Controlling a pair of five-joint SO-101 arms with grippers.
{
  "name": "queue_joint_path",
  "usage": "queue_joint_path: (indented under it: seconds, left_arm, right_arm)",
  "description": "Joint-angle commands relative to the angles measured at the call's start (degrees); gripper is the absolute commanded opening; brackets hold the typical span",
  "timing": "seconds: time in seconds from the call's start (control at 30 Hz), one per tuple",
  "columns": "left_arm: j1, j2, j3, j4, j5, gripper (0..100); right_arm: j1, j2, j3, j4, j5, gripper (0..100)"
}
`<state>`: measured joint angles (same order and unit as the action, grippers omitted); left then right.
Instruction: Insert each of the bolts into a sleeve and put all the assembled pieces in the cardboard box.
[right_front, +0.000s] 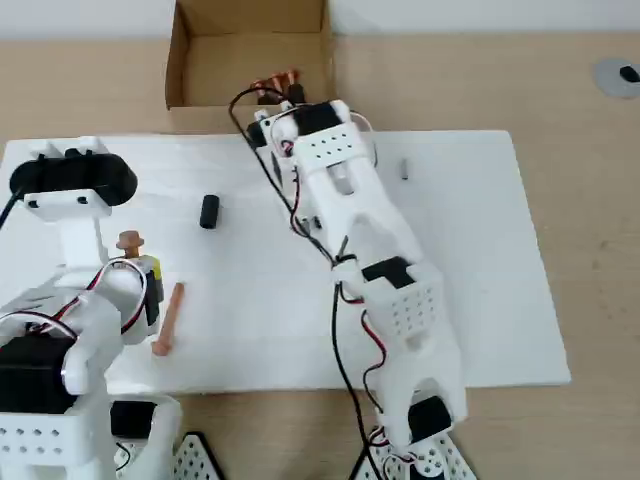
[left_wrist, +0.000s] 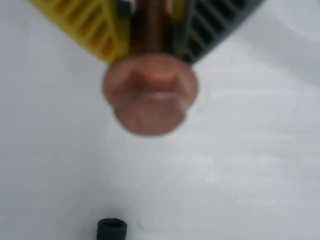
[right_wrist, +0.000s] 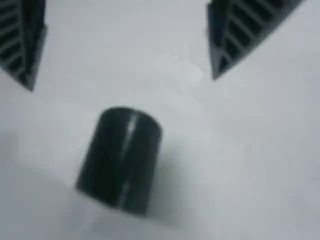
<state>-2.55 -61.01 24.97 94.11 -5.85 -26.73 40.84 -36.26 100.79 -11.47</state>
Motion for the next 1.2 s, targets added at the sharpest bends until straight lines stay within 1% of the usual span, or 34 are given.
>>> queue_joint_path:
  seconds: [0.0,0.3,0.6,0.97,1.03,1.17]
  left_arm:
    - [0.62,-0.66,-0.26,0.09,-0.18,1]
    - [0.62,-0.66,-0.26,0.09,-0.09,1]
    - [0.62,-0.66,-0.26,0.70,-0.09,1]
    - [0.53,-0.66,-0.26,0.88,-0.09,1]
    - [0.53,-0.66,-0.26,0.97,-0.09,1]
    - [0.53,-0.66,-0.26,0.97,-0.09,1]
  right_arm:
    - [1.27,-0.31,0.13,-2.20,-0.18,26.3]
    - [0.92,-0.31,0.13,-3.43,-0.09,26.3]
    - [1.01,0.04,0.13,-8.53,0.00,26.3]
    - [1.27,9.36,-0.40,-8.00,0.00,26.0]
    - [1.27,9.45,-0.40,-8.09,0.00,22.2]
    - [1.27,9.36,-0.48,-8.00,0.00,6.2]
